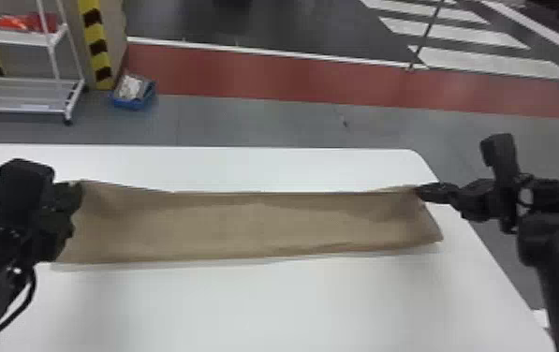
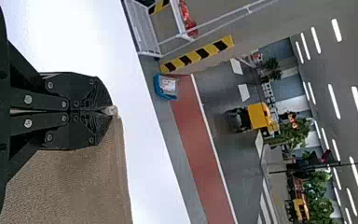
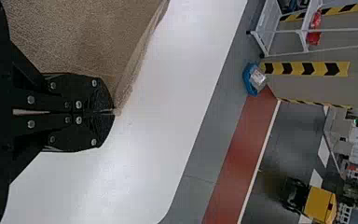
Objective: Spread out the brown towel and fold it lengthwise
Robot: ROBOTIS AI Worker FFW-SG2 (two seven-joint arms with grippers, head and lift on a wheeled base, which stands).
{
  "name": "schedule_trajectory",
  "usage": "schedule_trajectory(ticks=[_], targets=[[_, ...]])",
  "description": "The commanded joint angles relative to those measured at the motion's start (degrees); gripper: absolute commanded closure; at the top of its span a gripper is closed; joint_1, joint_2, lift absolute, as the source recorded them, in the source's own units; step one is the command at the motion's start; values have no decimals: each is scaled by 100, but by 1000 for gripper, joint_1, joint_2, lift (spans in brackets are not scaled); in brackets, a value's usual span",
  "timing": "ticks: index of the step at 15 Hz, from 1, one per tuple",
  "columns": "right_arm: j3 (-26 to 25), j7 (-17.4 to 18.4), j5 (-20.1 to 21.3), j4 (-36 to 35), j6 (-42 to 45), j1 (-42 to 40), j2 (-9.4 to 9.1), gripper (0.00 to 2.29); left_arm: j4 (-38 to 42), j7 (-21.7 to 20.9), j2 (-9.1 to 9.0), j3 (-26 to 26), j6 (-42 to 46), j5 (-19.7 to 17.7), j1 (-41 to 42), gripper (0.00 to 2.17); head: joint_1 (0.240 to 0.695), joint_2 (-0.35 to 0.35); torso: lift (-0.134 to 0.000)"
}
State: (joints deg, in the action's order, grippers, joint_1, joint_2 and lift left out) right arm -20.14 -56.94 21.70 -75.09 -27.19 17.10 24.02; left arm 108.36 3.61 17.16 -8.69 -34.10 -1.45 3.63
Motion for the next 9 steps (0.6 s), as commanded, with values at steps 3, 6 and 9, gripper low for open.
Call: schedule_trajectory(ticks=[3, 6, 9], targets=[[-7, 78, -8, 91, 68, 48, -3, 1288, -263, 34, -20, -72, 39, 40, -126, 1548, 695, -225, -124], [2, 262, -70, 126, 174, 39, -90, 1281, -351, 87, -37, -63, 145, 49, -135, 1548, 695, -226, -124], [2, 394, -70, 144, 244, 12, -196, 785, -413, 210, -37, -63, 285, 110, -117, 1511, 695, -213, -124]])
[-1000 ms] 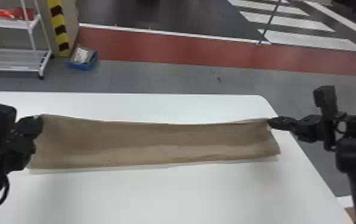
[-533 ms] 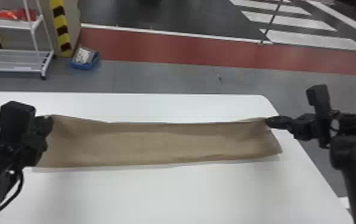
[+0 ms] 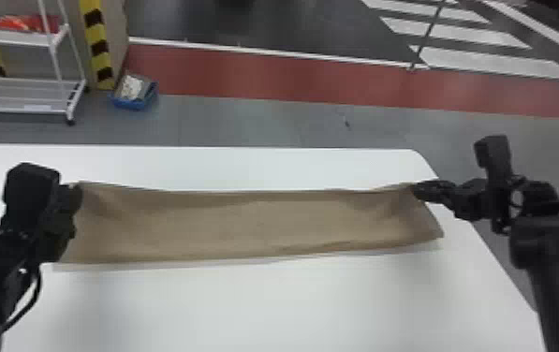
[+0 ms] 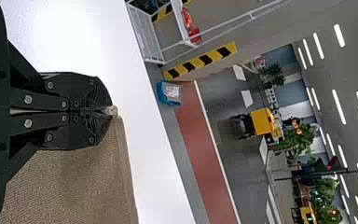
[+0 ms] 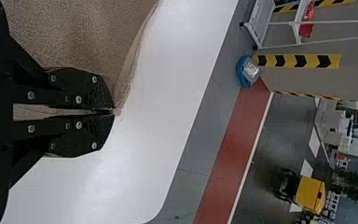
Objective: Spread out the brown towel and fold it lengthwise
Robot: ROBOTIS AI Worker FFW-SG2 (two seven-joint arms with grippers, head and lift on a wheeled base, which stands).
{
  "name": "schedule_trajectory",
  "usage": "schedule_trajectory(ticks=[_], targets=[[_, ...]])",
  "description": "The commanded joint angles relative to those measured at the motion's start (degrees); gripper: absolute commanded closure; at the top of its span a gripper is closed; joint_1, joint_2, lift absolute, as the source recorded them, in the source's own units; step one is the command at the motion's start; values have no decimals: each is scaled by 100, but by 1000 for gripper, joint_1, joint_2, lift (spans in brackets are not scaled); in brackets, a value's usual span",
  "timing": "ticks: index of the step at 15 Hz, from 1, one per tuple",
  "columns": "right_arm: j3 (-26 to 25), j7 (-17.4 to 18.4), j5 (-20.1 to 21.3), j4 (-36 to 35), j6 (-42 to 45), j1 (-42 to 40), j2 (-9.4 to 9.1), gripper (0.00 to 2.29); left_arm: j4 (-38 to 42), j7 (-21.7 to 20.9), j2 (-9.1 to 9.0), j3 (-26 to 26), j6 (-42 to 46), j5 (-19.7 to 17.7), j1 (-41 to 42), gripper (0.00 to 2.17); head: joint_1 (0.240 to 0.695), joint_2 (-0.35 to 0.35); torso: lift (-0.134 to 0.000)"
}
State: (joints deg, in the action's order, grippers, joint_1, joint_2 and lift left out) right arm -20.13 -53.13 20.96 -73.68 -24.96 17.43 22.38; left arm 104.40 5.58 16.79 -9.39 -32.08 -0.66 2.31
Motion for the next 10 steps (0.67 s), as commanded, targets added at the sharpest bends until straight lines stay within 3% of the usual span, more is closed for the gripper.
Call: schedule_trajectory(ticks=[1, 2, 3, 4, 5, 10], targets=[[9, 49, 5, -6, 22, -29, -41, 599, -16, 84, 0, 7, 188, 31, 41, 1447, 695, -210, -124], [0, 66, 14, -6, 4, -37, -50, 306, -16, 181, 0, -2, 206, 48, 59, 1254, 695, -207, -124], [-44, 110, 5, -24, 4, -73, -59, 147, -7, 233, 0, -11, 276, 57, 77, 829, 695, -204, -124], [-97, 145, -30, -68, 22, -143, -68, 107, 19, 269, -9, -11, 311, 57, 112, 174, 695, -202, -124], [-149, 180, -66, -138, 22, -231, -68, 107, 72, 312, -9, -11, 364, 57, 156, 19, 695, -203, -124], [-457, 172, -435, -692, 57, -741, -68, 113, 89, 339, -9, -37, 382, 101, 226, 19, 695, -224, -124]])
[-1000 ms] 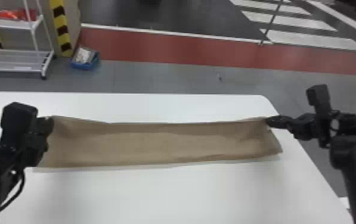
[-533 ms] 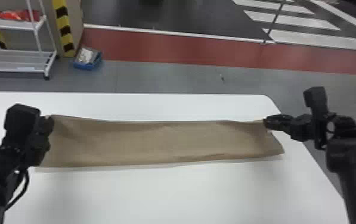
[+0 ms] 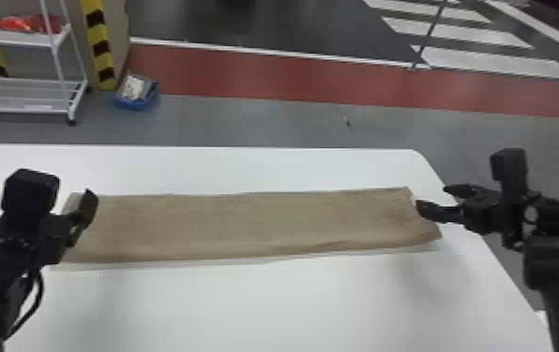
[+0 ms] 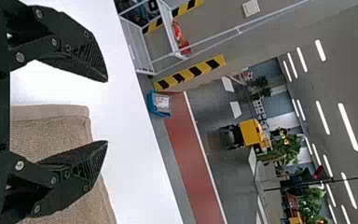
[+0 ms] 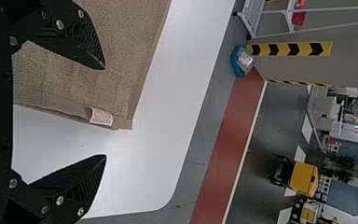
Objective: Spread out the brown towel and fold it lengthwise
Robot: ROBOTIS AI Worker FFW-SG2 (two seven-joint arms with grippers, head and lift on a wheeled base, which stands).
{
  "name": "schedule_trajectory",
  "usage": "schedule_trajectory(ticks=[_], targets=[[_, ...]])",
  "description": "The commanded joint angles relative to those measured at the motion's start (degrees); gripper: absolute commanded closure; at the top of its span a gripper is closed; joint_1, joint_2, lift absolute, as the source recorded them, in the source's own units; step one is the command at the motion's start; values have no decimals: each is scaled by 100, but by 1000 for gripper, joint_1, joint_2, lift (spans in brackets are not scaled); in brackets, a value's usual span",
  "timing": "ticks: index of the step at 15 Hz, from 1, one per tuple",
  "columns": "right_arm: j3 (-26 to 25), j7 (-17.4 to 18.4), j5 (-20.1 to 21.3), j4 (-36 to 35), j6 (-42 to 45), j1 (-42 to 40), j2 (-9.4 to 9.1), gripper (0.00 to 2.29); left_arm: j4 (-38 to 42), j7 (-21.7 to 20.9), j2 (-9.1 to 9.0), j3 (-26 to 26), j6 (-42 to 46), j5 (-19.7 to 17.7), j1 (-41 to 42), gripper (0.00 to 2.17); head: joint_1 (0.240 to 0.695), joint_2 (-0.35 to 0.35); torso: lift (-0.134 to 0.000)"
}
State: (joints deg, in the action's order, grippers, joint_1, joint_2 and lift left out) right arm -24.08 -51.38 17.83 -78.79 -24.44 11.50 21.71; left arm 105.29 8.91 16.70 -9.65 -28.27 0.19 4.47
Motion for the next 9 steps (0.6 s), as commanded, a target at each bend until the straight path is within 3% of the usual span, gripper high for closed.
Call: schedule_trajectory(ticks=[1, 5, 9], targets=[[-114, -47, -218, -312, -14, -253, 0, 113, 27, 102, 0, -11, 1, 25, 37, 19, 695, -226, -124], [-475, -372, -790, -506, -154, -447, 26, 113, 475, 94, 0, 121, 1, -194, 248, 19, 695, -226, -124], [-862, -654, -1396, -418, -189, -464, 97, 113, 572, -232, 0, 534, -17, -906, 327, 29, 695, -236, -124]])
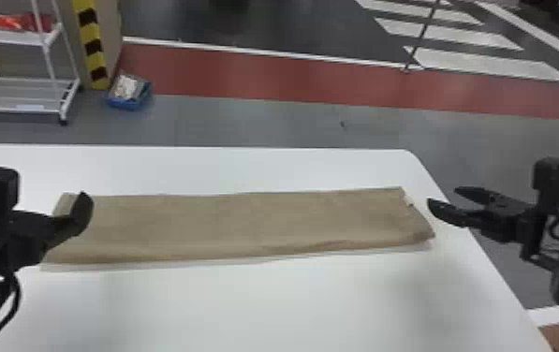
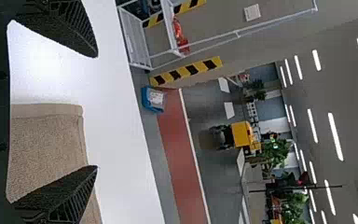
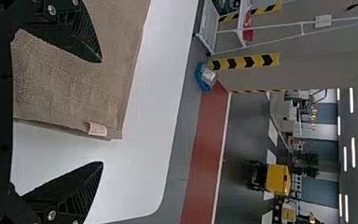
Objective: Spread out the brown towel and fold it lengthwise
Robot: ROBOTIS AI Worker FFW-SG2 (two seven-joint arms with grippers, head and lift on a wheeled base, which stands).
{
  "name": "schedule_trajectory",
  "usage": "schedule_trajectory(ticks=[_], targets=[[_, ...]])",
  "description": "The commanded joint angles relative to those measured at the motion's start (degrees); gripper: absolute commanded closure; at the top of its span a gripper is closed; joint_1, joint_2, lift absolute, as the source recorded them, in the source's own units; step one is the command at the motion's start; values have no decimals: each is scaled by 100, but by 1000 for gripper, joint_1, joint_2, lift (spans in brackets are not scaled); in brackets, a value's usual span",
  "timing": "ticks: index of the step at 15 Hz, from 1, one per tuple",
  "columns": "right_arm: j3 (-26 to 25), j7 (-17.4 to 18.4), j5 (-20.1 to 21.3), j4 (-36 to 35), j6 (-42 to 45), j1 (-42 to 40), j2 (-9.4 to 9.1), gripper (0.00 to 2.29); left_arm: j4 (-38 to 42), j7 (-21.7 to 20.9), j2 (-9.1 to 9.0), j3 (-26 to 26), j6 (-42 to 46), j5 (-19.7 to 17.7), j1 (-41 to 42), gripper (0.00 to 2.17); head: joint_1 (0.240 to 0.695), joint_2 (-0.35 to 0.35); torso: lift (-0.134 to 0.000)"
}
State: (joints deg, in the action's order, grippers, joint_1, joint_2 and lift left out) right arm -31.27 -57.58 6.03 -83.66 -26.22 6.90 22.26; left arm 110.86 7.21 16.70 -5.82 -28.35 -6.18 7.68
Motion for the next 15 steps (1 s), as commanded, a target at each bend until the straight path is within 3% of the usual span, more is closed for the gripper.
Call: schedule_trajectory(ticks=[1, 3, 5, 8, 10, 15], targets=[[-248, -78, -506, 227, 7, 13, 147, 113, 15, -185, -17, 275, -26, -428, 5, 36, 695, -237, -124], [-327, -263, -1112, 702, -11, 136, 393, 113, 6, -352, -35, 433, -26, -683, -12, 33, 695, -244, -124], [-415, -474, -1464, 1097, -11, 250, 525, 113, -64, -660, -176, 679, -96, -876, -91, 33, 695, -251, -124], [-292, -790, -1376, 1449, -11, 532, 639, 113, -240, -792, -176, 811, -202, -956, -258, 36, 695, -256, -124], [-81, -808, -1323, 1678, -11, 681, 780, 113, -355, -827, -176, 916, -448, -982, -372, 33, 695, -245, -124], [-2, -650, -1060, 1880, 165, 769, 754, 218, -539, -976, -176, 1145, -923, -1008, -443, 36, 695, -220, -124]])
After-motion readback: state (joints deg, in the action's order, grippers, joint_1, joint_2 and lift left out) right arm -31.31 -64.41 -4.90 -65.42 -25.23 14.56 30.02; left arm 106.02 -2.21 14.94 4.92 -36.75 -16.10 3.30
